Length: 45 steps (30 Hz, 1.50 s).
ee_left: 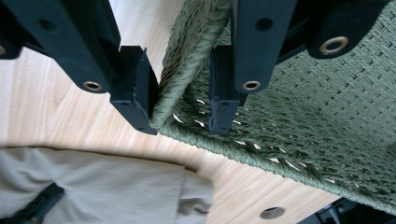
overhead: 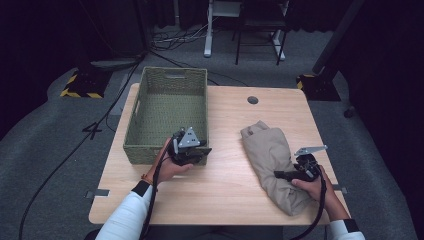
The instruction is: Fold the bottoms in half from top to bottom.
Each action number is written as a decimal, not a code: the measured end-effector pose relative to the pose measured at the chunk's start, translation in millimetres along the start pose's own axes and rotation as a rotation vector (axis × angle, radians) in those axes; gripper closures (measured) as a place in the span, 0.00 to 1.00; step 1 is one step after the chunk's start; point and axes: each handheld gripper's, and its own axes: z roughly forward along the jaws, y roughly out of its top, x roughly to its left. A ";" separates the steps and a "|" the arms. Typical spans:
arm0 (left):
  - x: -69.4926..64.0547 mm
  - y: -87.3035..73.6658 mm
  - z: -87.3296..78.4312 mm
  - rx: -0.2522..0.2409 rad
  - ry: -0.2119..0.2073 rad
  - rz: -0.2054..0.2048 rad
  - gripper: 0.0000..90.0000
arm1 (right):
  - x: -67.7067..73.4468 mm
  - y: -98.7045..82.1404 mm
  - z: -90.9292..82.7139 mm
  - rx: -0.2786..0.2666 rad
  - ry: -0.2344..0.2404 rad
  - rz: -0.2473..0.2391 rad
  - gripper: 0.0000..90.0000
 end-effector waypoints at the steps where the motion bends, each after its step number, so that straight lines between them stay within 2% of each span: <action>1: -3.5 1.4 1.7 -0.002 -0.003 0.006 0.71 | 0.1 0.0 0.0 0.000 0.000 0.000 0.50; 8: -29.5 11.6 13.4 -0.003 -0.026 0.025 0.71 | 1.1 -1.2 -1.2 0.001 -0.011 0.003 0.50; 14: -49.4 19.3 22.4 -0.005 -0.042 0.035 0.71 | 1.4 -0.8 -2.0 0.011 -0.034 -0.006 0.43; 21: -68.9 27.9 32.6 -0.007 -0.061 0.057 0.71 | 2.6 0.3 -2.1 0.029 -0.116 -0.008 0.23; 25: -80.4 34.0 39.7 -0.005 -0.071 0.066 0.71 | 10.2 5.2 -4.3 0.037 -0.162 -0.041 0.20; 28: -88.3 37.6 44.3 -0.006 -0.074 0.071 0.71 | 15.0 9.3 -7.5 0.012 -0.167 -0.073 0.20; 33: -98.5 42.3 49.5 -0.004 -0.070 0.075 0.71 | 18.2 18.1 -11.9 -0.032 -0.205 -0.068 0.19; 39: -105.9 45.5 53.5 -0.004 -0.063 0.079 0.71 | 26.8 30.2 -16.7 -0.062 -0.278 -0.116 0.18; 45: -110.4 47.5 55.4 0.000 -0.059 0.072 0.71 | 30.8 35.4 -20.5 -0.072 -0.324 -0.132 0.19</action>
